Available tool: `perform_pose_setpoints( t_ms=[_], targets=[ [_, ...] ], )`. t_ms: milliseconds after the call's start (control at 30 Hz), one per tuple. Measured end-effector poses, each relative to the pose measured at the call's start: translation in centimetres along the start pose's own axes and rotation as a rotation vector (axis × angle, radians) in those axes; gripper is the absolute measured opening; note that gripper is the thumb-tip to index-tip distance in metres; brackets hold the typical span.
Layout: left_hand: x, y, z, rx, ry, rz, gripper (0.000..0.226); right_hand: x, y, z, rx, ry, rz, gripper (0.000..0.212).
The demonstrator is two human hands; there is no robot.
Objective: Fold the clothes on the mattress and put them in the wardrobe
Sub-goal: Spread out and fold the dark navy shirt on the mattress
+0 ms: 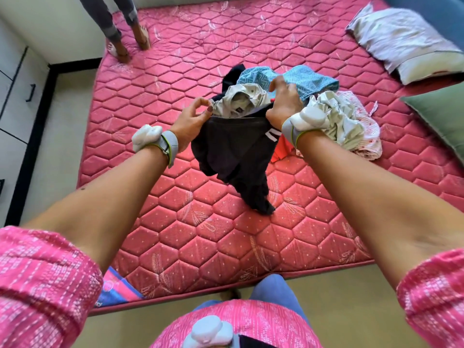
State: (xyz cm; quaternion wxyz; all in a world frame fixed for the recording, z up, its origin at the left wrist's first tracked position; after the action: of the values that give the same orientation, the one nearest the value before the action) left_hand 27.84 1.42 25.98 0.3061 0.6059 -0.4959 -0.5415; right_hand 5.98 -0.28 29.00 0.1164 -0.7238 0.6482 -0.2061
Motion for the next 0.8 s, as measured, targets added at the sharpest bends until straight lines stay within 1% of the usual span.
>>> perform_pose_setpoints(
  t_ms=[33,67,133,167,200,233,267,300,333,367,433,467,500,533,567,633,700,733,767,800],
  targets=[
    [-0.2,0.9,0.2,0.085,-0.033,0.064,0.018,0.2,-0.4,-0.1,-0.015,-0.052,-0.069,0.045],
    [-0.4,1.8,0.6,0.185,-0.066,0.112,0.016,0.4,-0.6,0.0,-0.008,-0.137,-0.139,0.044],
    [-0.9,3.2,0.7,0.455,-0.117,0.171,0.006,-0.1,-1.6,-0.3,0.028,-0.316,-0.195,0.043],
    [-0.7,3.7,0.6,0.608,-0.117,0.174,0.022,-0.2,-1.9,-0.7,0.026,-0.366,-0.191,0.043],
    [-0.7,4.2,0.3,0.765,-0.094,0.185,0.038,-0.3,-2.2,-1.3,0.053,-0.368,-0.178,0.046],
    [-0.6,4.5,0.0,0.889,-0.056,0.2,0.048,-0.6,-2.6,-1.8,0.129,-0.363,-0.154,0.049],
    [-0.9,5.1,-0.2,0.982,-0.015,0.236,0.049,-1.0,-2.8,-2.0,0.234,-0.368,-0.112,0.052],
    [-1.0,5.8,-0.5,1.026,0.024,0.274,0.046,-1.3,-3.0,-2.2,0.398,-0.368,-0.051,0.053],
    [-0.8,6.4,-1.1,1.02,0.063,0.299,0.04,-1.1,-2.7,-2.1,0.553,-0.37,0.036,0.05],
    [-1.1,7.2,-1.6,0.987,0.095,0.31,0.037,-1.4,-2.7,-2.6,0.669,-0.374,0.136,0.04],
    [-1.6,8.7,-2.8,0.895,0.135,0.349,0.042,-1.6,-2.9,-3.5,0.66,-0.425,0.23,0.012],
    [-1.6,9.4,-3.2,0.859,0.132,0.377,0.045,-1.3,-3.1,-4.6,0.516,-0.405,0.21,0.008],
    [-1.8,10.3,-3.6,0.852,0.135,0.405,0.047,-0.8,-3.2,-6.0,0.343,-0.338,0.176,0.019],
    [-1.7,11.1,-4.0,0.883,0.144,0.42,0.045,0.2,-2.9,-7.8,0.174,-0.179,0.165,0.031],
    [-1.9,11.9,-4.4,0.947,0.163,0.408,0.043,1.0,-2.7,-9.5,0.109,0.002,0.172,0.039],
    [-2.4,13.8,-5.6,1.135,0.215,0.368,0.046,2.1,-2.1,-12.9,0.198,0.236,0.228,0.038],
    [-3.0,15.1,-6.9,1.298,0.251,0.28,0.05,2.9,-1.5,-15.3,0.369,0.349,0.26,0.039],
    [-3.2,15.6,-7.4,1.325,0.279,0.251,0.052,2.6,-1.7,-16.4,0.459,0.39,0.263,0.032],
    [-3.7,16.3,-7.9,1.326,0.335,0.258,0.054,2.2,-1.7,-17.2,0.511,0.425,0.254,0.021],
    [-4.2,17.1,-8.2,1.303,0.419,0.296,0.055,1.8,-1.9,-18.1,0.51,0.463,0.233,0.012]
  ],
)
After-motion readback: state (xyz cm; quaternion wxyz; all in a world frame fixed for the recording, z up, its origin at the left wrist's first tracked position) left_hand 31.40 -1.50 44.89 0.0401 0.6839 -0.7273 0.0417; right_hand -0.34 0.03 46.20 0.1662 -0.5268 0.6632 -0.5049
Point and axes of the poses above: each hand's wrist, its own x-axis towards the middle knuckle, its own z-axis out of the palm, y = z × x, the point moved 5 cm from there along x, towards the middle knuckle, and after that the axes turned 15 degrees about -z, right-handed, at the moved point
